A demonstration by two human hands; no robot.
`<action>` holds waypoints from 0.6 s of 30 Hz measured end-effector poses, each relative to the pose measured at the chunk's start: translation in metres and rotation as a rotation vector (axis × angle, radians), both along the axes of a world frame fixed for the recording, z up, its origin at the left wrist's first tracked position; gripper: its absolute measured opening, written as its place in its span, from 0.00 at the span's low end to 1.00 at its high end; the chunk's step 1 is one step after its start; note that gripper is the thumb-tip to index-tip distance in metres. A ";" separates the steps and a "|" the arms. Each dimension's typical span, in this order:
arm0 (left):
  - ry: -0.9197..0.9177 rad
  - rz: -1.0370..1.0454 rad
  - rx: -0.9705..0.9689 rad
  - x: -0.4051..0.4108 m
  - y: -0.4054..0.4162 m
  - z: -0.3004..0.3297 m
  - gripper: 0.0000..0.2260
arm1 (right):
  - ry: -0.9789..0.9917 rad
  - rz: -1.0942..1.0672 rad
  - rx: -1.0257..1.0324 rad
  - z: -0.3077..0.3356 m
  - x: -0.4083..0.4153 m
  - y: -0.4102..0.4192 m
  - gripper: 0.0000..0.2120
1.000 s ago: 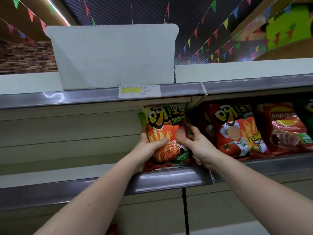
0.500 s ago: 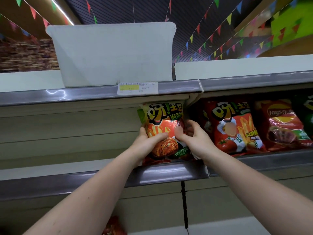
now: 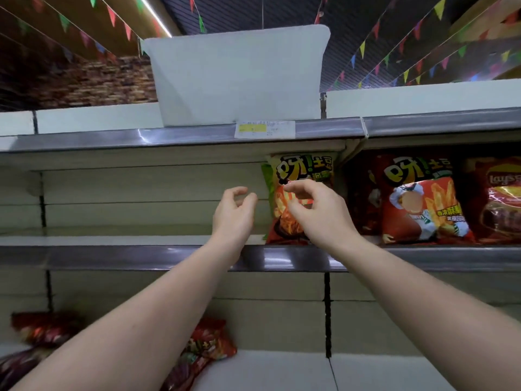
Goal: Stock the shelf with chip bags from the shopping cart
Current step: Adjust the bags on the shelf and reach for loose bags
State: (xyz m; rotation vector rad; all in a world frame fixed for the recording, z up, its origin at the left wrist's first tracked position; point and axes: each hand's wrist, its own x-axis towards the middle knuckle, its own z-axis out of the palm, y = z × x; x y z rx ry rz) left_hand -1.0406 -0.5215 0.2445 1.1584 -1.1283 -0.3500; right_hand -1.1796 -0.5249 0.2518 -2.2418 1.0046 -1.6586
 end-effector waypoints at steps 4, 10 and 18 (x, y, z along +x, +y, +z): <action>0.052 0.063 -0.033 0.031 0.017 -0.009 0.06 | 0.023 0.142 0.034 -0.008 0.027 0.007 0.12; 0.101 0.214 -0.020 0.086 0.052 -0.027 0.07 | 0.043 0.300 0.128 -0.025 0.087 0.020 0.12; 0.155 0.461 -0.004 0.187 0.124 -0.047 0.07 | 0.168 0.506 0.202 -0.040 0.188 0.054 0.11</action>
